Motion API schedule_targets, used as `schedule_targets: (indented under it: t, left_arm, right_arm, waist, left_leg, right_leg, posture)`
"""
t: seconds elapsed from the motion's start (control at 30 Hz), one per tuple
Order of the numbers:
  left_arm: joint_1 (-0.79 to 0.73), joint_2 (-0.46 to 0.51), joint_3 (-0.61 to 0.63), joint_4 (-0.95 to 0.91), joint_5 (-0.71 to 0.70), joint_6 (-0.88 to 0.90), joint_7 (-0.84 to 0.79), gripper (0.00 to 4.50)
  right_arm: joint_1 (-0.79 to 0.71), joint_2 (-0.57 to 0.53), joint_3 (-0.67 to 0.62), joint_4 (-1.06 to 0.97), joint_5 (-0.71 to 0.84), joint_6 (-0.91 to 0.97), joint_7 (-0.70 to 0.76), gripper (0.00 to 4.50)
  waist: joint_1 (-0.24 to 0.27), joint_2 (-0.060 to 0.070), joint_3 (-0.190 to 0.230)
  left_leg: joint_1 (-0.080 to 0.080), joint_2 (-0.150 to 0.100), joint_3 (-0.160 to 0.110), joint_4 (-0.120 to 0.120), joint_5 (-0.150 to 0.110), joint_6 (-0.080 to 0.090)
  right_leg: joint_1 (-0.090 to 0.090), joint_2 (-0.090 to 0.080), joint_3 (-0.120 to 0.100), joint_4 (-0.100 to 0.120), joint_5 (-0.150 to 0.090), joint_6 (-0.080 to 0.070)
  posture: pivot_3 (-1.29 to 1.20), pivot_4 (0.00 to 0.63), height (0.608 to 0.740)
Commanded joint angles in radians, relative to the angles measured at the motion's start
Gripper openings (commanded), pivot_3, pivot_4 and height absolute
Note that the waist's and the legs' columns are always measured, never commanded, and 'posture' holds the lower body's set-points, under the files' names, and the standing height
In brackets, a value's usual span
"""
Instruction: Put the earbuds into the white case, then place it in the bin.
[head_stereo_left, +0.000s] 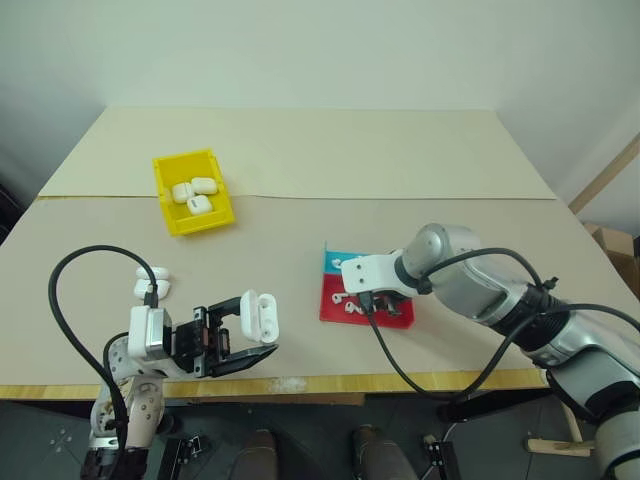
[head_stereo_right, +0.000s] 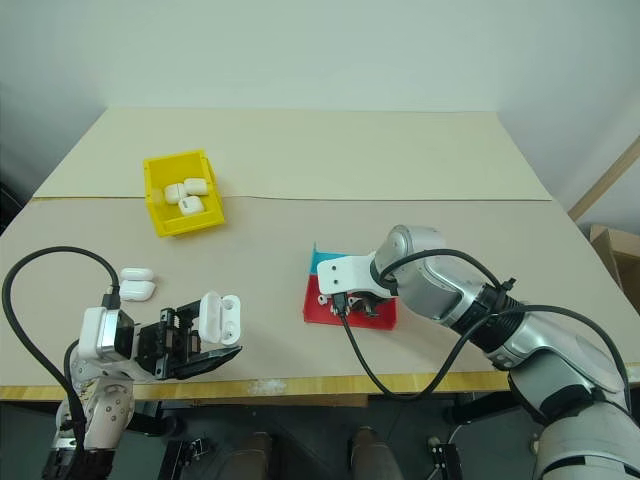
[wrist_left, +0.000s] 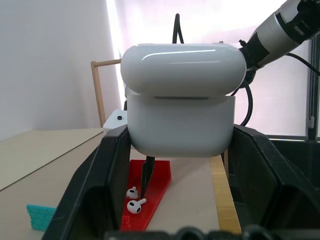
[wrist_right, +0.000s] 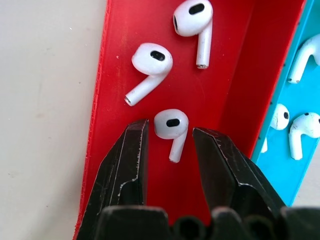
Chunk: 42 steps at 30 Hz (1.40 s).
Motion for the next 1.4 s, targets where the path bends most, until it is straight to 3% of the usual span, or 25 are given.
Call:
schedule_targets:
  t: [0.03, 1.03, 1.2, 1.4]
  left_arm:
    - [-0.002, 0.007, 0.008, -0.030, 0.002, -0.024, 0.002, 2.71]
    - [0.003, 0.002, 0.003, -0.008, 0.021, -0.055, 0.008, 2.71]
    - [0.002, 0.000, 0.002, -0.006, 0.023, -0.059, 0.008, 2.71]
    - [0.003, 0.001, 0.002, -0.005, 0.022, -0.058, 0.006, 2.71]
  right_arm:
    - [0.003, 0.006, -0.041, 0.008, -0.028, -0.029, 0.006, 1.76]
    - [0.048, 0.038, -0.096, 0.030, -0.106, -0.129, 0.056, 1.76]
    - [0.054, 0.043, -0.103, 0.024, -0.112, -0.130, 0.068, 0.73]
    - [0.065, 0.042, -0.109, 0.011, -0.123, -0.138, 0.085, 0.73]
  waist:
    - [0.000, 0.000, 0.000]
    - [0.000, 0.000, 0.000]
    - [0.000, 0.000, 0.000]
    - [0.000, 0.000, 0.000]
  left_leg:
    - [0.000, 0.000, 0.000, 0.000, 0.000, 0.000]
    - [0.000, 0.000, 0.000, 0.000, 0.000, 0.000]
    - [0.001, 0.000, 0.000, 0.000, 0.000, 0.000]
    - [0.000, 0.000, 0.000, 0.000, 0.000, 0.000]
  right_leg:
    - [0.000, 0.000, 0.000, 0.000, 0.000, 0.000]
    - [0.001, 0.000, 0.000, 0.000, 0.000, 0.000]
    - [0.001, 0.000, 0.000, 0.000, 0.000, 0.000]
    - [0.001, 0.000, 0.000, 0.000, 0.000, 0.000]
  posture:
    - [0.00, 0.150, 0.740]
    - [0.00, 0.150, 0.740]
    - [0.00, 0.150, 0.740]
    - [0.00, 0.150, 0.740]
